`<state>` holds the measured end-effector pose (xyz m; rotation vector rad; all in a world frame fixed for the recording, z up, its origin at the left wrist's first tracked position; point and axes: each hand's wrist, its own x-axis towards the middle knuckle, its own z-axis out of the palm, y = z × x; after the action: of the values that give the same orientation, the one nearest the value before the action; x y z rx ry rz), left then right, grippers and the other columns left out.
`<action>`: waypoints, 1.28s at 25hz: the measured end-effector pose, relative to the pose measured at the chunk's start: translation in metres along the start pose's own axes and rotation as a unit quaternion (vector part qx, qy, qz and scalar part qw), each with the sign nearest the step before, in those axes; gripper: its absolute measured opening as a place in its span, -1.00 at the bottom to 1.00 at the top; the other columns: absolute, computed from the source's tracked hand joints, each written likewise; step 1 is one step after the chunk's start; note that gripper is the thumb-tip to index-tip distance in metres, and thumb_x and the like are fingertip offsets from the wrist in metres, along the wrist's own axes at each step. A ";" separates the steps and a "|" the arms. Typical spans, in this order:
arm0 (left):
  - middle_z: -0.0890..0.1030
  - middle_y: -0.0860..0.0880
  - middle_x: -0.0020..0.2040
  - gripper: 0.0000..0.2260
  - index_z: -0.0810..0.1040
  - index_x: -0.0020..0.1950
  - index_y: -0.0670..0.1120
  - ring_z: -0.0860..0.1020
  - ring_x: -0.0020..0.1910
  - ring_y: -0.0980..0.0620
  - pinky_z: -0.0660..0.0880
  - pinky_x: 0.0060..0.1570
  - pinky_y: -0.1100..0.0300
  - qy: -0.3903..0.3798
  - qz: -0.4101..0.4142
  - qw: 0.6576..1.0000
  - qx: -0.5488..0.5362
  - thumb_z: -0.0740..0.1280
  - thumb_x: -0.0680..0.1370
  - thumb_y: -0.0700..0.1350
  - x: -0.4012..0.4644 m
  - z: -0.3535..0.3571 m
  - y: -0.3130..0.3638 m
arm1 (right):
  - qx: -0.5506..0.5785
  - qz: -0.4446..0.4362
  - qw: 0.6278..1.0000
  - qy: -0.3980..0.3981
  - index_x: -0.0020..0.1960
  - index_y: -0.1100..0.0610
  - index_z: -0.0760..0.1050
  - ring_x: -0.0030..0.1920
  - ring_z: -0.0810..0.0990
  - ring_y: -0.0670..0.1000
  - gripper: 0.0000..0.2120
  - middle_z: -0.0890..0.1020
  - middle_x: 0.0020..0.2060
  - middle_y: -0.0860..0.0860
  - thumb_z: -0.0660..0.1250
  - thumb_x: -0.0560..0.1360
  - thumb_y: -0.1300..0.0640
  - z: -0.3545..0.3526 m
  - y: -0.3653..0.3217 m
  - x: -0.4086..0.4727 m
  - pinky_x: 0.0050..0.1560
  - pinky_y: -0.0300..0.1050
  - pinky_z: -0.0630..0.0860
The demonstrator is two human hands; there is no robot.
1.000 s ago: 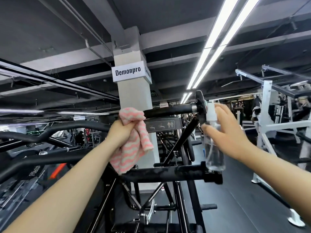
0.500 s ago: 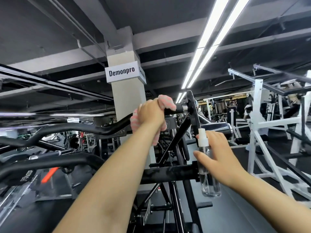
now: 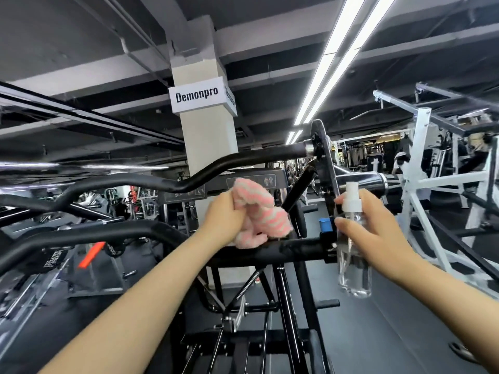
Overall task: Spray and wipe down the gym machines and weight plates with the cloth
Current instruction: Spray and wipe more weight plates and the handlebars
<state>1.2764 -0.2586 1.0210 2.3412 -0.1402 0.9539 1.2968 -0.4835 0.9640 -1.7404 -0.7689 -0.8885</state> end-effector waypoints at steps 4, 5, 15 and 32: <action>0.53 0.08 -0.43 -0.78 0.57 -0.24 -0.07 0.44 -0.45 0.10 0.41 -0.38 0.29 -0.015 -0.136 0.901 -0.412 0.24 0.56 -0.24 -0.102 0.039 0.027 | 0.015 0.019 1.000 0.006 -0.01 0.24 0.41 -0.21 0.42 -0.05 -0.45 0.47 -0.21 0.05 0.16 0.23 -0.18 0.001 -0.001 -0.012 -0.20 -0.33 0.34; 0.59 0.06 -0.37 -0.82 0.59 -0.21 -0.06 0.51 -0.42 0.07 0.42 -0.41 0.31 -0.039 -0.196 0.854 -0.480 0.27 0.56 -0.17 -0.125 0.054 0.035 | 0.020 0.022 1.000 0.004 -0.01 0.24 0.41 -0.23 0.41 -0.08 -0.46 0.48 -0.22 0.04 0.17 0.23 -0.18 0.001 0.001 -0.016 -0.21 -0.33 0.34; 0.51 0.02 -0.38 -0.72 0.46 -0.20 -0.02 0.52 -0.37 0.01 0.47 -0.31 0.11 0.061 -0.401 0.648 -0.645 0.28 0.51 0.17 -0.077 0.139 0.051 | 0.020 0.033 0.999 -0.018 -0.05 0.25 0.43 -0.30 0.41 -0.15 -0.46 0.50 -0.26 0.01 0.18 0.22 -0.18 0.000 0.005 -0.026 -0.26 -0.36 0.34; 0.65 -0.12 -0.20 -0.87 0.57 -0.08 -0.16 0.63 -0.24 -0.03 0.59 -0.16 0.12 -0.032 -0.303 0.728 -0.614 0.46 0.41 -0.22 -0.082 0.145 0.006 | -0.137 -0.053 0.980 -0.133 -0.24 0.03 0.19 -0.27 0.30 -0.22 -0.76 0.30 -0.24 -0.10 0.27 0.40 0.06 -0.009 0.014 0.000 -0.27 -0.15 0.26</action>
<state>1.3022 -0.3556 0.8879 1.0154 -0.0033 0.2294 1.3064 -0.4964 0.9593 -2.1073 -0.9572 -0.8736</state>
